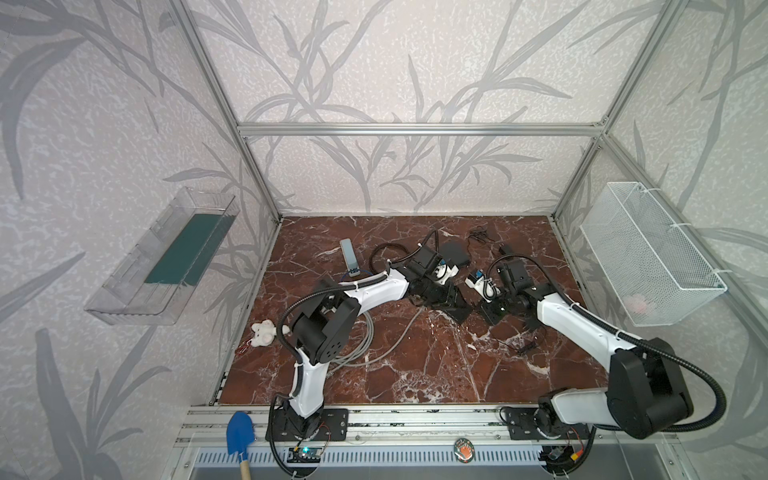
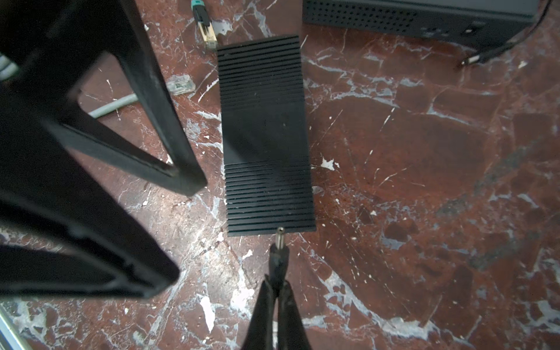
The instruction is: Insert the plug into the switch port
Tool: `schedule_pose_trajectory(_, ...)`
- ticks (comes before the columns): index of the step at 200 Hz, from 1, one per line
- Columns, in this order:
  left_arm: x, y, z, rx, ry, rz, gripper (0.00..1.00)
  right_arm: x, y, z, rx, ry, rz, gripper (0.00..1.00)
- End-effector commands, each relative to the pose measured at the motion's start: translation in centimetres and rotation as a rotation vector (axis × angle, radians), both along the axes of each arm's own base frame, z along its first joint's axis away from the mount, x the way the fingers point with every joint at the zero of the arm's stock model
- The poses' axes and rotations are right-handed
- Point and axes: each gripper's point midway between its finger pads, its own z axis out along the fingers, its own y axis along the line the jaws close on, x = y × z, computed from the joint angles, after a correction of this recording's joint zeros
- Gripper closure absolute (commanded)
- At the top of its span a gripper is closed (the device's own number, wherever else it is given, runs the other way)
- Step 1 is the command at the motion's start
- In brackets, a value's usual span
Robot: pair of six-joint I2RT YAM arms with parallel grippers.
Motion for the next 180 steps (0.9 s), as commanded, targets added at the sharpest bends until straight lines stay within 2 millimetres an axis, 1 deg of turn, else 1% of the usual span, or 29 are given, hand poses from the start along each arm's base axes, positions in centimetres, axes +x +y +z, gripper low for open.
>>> schedule_pose_trajectory(1,0.5,-1.3,1.0,-0.063,-0.001,0.001,0.49,-0.3,0.6,0.4,0.031,-0.005,0.014,0.98)
schedule_pose_trajectory(31,0.7,-1.7,1.0,-0.067,-0.002,0.0,0.49,-0.2,0.9,0.2,0.035,0.001,0.021,0.98)
schedule_pose_trajectory(74,1.2,-2.0,-0.2,-0.057,0.019,0.022,0.52,-0.6,1.6,0.0,0.048,0.012,0.051,0.98)
schedule_pose_trajectory(104,1.7,-2.5,-0.4,-0.072,0.029,0.039,0.53,-0.8,1.9,0.3,0.059,0.01,0.068,0.98)
schedule_pose_trajectory(145,2.2,-3.0,-0.3,-0.095,0.036,0.048,0.61,-0.8,1.9,0.4,0.059,0.004,0.077,0.98)
schedule_pose_trajectory(158,2.2,-3.1,-0.5,-0.1,0.043,0.052,0.66,-0.7,1.9,0.3,0.053,0.008,0.08,0.98)
schedule_pose_trajectory(180,2.3,-3.2,-0.4,-0.11,0.045,0.056,0.68,-0.6,1.8,0.2,0.044,0.007,0.081,0.98)
